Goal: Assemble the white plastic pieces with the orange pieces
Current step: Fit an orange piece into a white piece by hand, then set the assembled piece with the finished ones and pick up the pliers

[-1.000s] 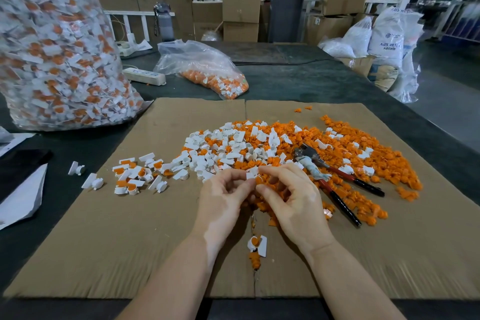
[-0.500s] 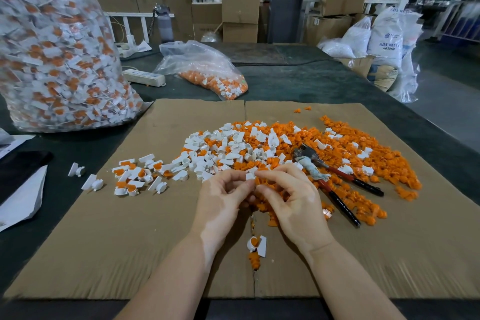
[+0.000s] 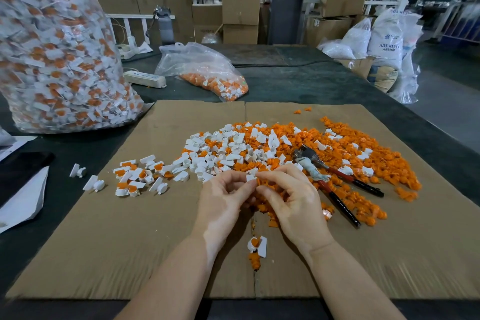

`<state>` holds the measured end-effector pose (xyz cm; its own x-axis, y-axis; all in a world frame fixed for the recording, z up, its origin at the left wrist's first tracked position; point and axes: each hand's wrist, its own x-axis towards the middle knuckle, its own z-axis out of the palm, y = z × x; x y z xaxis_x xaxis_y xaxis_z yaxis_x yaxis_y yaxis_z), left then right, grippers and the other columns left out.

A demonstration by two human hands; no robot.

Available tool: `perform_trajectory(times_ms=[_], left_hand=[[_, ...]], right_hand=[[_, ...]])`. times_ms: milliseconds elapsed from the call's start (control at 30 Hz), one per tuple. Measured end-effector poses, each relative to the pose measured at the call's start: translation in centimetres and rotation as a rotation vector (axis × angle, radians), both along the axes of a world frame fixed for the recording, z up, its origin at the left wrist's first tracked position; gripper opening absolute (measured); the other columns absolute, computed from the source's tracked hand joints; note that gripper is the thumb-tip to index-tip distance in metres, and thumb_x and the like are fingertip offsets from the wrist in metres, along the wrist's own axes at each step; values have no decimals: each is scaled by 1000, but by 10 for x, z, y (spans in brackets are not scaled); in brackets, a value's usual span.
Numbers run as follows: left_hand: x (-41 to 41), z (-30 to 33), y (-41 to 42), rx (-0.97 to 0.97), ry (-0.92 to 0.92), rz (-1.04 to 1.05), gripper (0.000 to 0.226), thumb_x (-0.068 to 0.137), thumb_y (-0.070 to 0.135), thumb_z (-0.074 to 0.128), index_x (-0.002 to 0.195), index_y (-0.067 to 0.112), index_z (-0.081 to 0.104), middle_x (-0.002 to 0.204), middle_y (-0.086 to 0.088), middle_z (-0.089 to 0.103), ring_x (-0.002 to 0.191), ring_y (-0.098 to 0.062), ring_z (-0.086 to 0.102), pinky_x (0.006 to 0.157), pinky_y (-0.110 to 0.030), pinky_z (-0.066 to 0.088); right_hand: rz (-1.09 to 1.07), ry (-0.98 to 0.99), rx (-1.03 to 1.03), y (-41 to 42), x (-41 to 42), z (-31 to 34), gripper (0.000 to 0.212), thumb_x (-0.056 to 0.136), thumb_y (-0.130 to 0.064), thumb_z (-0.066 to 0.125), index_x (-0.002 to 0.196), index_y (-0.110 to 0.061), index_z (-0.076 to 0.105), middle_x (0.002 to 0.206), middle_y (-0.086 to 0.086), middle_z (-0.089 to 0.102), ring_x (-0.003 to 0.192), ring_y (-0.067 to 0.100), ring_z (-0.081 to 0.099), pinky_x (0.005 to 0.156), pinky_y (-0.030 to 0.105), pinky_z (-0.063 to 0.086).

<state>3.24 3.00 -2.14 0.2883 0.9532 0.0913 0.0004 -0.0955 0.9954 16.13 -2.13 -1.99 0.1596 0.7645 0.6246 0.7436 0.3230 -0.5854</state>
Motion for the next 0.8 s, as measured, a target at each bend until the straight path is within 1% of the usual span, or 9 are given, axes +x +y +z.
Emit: perform_trajectory(times_ms=[133, 233, 300, 367, 467, 533, 633, 700, 800], left_hand=[[2, 2, 0, -8, 7, 14, 7, 84, 15, 68, 88, 10, 67, 67, -6, 69, 60, -9, 64, 57, -18, 51], [3, 3, 0, -14, -14, 33, 6, 84, 11, 67, 88, 7, 66, 64, -1, 69, 56, -5, 62, 53, -13, 47], [4, 4, 0, -4, 3, 34, 6, 85, 11, 66, 88, 7, 66, 62, 2, 68, 55, -3, 61, 52, -11, 45], [4, 3, 0, 1, 13, 41, 6, 86, 13, 66, 88, 7, 67, 63, 2, 68, 55, -2, 61, 52, -10, 45], [6, 3, 2, -13, 10, 55, 6, 85, 13, 66, 89, 8, 67, 66, 0, 70, 57, -2, 61, 53, -11, 46], [7, 5, 2, -25, 15, 53, 4, 86, 13, 66, 88, 9, 66, 65, 2, 70, 57, -2, 61, 53, -12, 46], [7, 8, 4, -68, -2, 47, 2, 87, 12, 64, 87, 10, 65, 61, 4, 68, 55, -1, 60, 53, -12, 47], [7, 12, 6, -114, -35, 51, 3, 88, 10, 63, 89, 9, 64, 60, 4, 66, 54, -1, 59, 53, -12, 47], [9, 20, 10, -140, -75, 57, 4, 88, 11, 62, 91, 8, 63, 63, 2, 65, 55, -2, 60, 54, -14, 49]], right_hand=[[-72, -17, -7, -3, 1, 3, 23, 85, -24, 66, 105, -15, 68, 94, -9, 59, 93, 8, 54, 85, 27, 48], [-342, -47, -71, -4, 11, 11, 36, 89, -37, 53, 116, -14, 63, 108, 0, 63, 105, 14, 54, 95, 36, 39], [-585, -110, -269, -5, 26, 17, 46, 93, -43, 44, 128, -15, 53, 124, 3, 57, 117, 19, 47, 99, 39, 30], [-745, -214, -549, -7, 43, 21, 52, 93, -48, 41, 134, -17, 43, 135, 6, 47, 126, 24, 38, 105, 44, 23], [-756, -269, -867, -7, 60, 24, 56, 89, -49, 43, 134, -17, 38, 142, 7, 38, 133, 26, 29, 109, 55, 11], [-739, -281, -939, -5, 65, 26, 59, 87, -52, 47, 134, -18, 38, 143, 6, 36, 134, 27, 27, 109, 59, 6], [-735, -358, -898, -4, 66, 27, 50, 86, -51, 51, 124, -19, 48, 135, 7, 44, 131, 29, 31, 109, 59, 9], [-730, -380, -821, -6, 65, 29, 46, 85, -50, 52, 117, -17, 52, 130, 9, 47, 125, 31, 35, 108, 53, 20], [-717, -409, -711, -10, 60, 37, 46, 87, -51, 50, 115, -14, 50, 121, 8, 50, 112, 29, 45, 95, 39, 38]])
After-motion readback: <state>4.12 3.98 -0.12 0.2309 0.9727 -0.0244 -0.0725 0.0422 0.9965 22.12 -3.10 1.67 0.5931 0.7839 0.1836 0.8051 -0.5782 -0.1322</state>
